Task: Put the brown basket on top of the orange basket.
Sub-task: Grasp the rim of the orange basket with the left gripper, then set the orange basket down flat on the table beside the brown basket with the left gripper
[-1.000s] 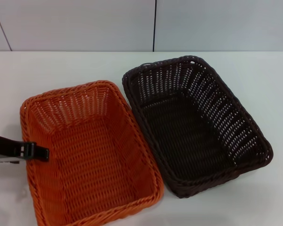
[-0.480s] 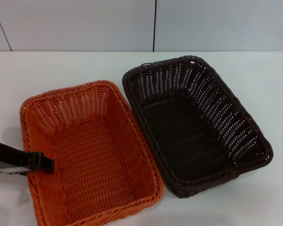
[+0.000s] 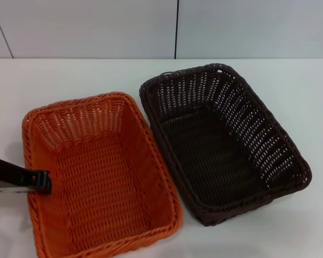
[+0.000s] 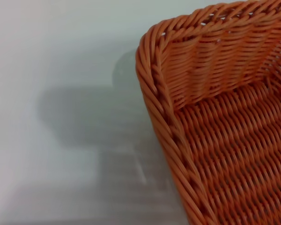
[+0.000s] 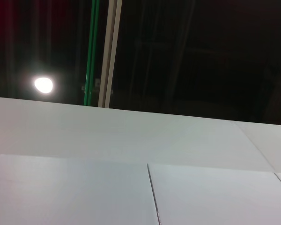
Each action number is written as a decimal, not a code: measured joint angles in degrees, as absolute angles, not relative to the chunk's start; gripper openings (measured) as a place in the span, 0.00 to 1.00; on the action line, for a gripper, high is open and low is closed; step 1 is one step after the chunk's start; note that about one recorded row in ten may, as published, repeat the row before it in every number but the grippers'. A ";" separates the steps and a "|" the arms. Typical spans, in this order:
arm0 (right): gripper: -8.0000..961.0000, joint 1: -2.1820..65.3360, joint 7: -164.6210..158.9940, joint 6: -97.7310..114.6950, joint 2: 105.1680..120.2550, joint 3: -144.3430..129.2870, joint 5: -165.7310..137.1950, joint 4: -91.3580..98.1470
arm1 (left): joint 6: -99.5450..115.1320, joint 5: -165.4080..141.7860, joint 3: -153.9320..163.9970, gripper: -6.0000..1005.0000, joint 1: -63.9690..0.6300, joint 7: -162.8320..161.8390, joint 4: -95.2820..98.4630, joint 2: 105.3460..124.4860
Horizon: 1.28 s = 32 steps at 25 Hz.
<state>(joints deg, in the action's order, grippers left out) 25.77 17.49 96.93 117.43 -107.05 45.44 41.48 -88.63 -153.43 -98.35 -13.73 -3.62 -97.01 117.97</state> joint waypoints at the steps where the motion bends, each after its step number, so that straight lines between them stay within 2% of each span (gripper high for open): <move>1: 0.71 25.74 17.60 96.94 117.48 -107.05 45.44 41.49 | -88.62 -153.95 -98.47 0.37 -14.07 -2.94 -97.02 117.95; 6: 0.71 25.30 17.86 97.00 117.70 -107.05 45.44 42.19 | -89.67 -155.73 -99.28 0.21 -15.36 -0.58 -97.03 117.86; 14: 0.71 24.82 18.05 96.81 118.10 -106.37 45.44 42.26 | -89.91 -157.47 -107.81 0.18 -17.94 9.05 -95.98 117.84; 21: 0.71 24.29 23.99 96.95 118.71 -106.76 45.44 42.30 | -89.85 -159.87 -120.06 0.18 -25.84 26.43 -89.33 117.43; 27: 0.71 22.39 24.80 96.81 118.97 -106.78 45.44 44.52 | -91.14 -157.80 -128.04 0.17 -30.10 40.82 -84.52 113.76; 30: 0.71 21.30 25.02 96.71 119.02 -106.83 45.49 45.80 | -93.47 -155.88 -128.98 0.16 -31.67 46.00 -82.20 110.97; 32: 0.71 20.59 25.20 96.68 119.08 -106.94 45.50 46.65 | -94.99 -155.67 -129.13 0.16 -32.50 48.45 -81.48 110.17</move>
